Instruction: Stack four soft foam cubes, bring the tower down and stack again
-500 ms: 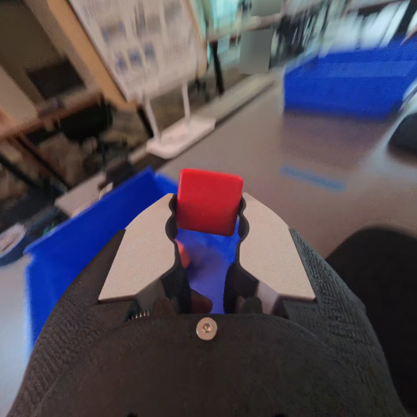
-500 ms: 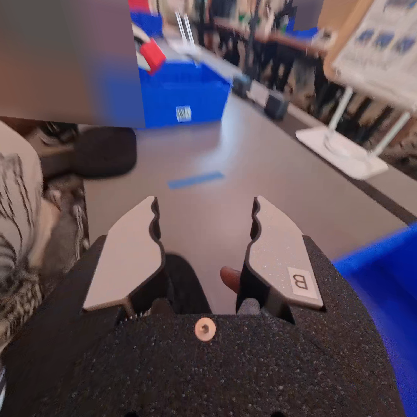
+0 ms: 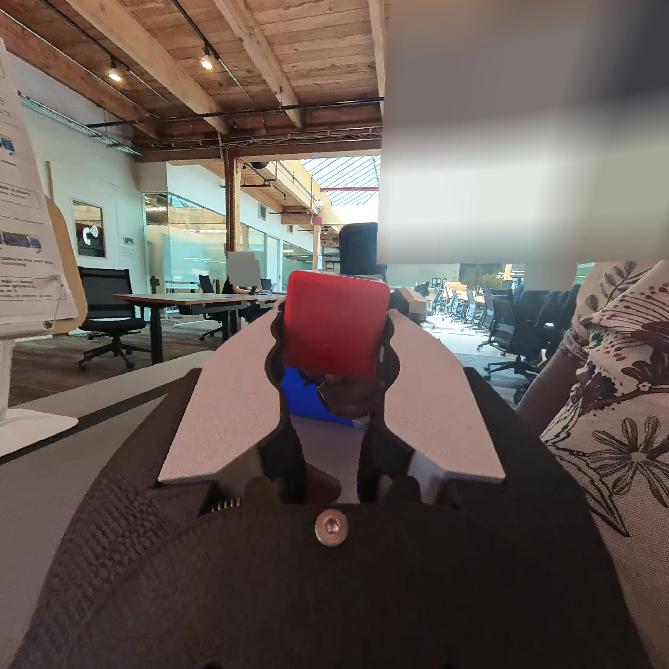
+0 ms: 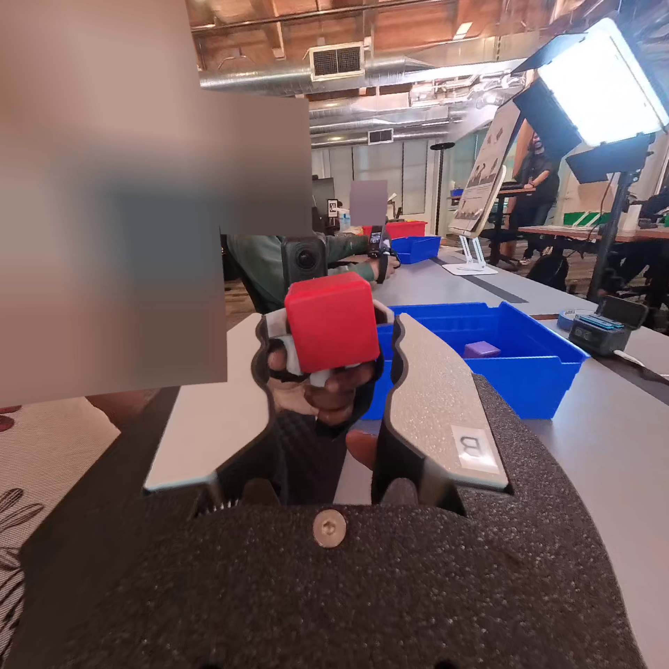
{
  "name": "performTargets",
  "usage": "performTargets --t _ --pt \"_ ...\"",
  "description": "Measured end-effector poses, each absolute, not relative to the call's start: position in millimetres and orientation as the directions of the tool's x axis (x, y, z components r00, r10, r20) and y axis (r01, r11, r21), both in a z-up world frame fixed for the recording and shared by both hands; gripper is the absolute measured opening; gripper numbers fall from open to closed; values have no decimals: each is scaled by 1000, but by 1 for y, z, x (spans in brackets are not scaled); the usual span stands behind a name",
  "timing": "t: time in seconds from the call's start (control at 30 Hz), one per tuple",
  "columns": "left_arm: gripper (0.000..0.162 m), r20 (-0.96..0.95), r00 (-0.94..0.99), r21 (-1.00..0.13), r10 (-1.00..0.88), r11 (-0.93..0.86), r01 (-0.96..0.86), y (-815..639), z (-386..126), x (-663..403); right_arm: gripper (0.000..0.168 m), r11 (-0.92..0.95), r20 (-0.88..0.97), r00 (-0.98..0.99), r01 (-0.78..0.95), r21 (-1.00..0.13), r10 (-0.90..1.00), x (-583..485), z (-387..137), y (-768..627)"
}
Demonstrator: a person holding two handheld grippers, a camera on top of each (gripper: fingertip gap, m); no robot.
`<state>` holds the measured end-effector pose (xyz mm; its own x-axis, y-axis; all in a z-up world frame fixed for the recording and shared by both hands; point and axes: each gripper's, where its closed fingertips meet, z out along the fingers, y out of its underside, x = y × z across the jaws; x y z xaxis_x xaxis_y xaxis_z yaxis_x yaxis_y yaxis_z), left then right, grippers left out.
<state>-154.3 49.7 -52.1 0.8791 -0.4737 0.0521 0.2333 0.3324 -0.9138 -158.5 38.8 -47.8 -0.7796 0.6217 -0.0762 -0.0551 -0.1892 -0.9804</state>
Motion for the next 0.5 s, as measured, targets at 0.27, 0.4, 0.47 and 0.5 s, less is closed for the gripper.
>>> performTargets --t 0.27,0.4,0.47,0.5 --pt "51 59 857 -920 -511 304 245 52 -60 -150 47 -212 -86 -808 -49 -976 583 -156 -53 40" --pt "52 68 858 -958 -509 207 198 54 -72 -146 46 -133 -31 -813 -57 -990 582 -153 -60 43" --pt "66 31 915 -992 -401 98 77 56 -86 -160 46 -24 2 -794 -21 -999 608 -156 -67 52" --pt "77 -8 941 -999 -337 40 6 53 -93 -169 46 53 16 -781 22 -998 624 -158 -74 60"
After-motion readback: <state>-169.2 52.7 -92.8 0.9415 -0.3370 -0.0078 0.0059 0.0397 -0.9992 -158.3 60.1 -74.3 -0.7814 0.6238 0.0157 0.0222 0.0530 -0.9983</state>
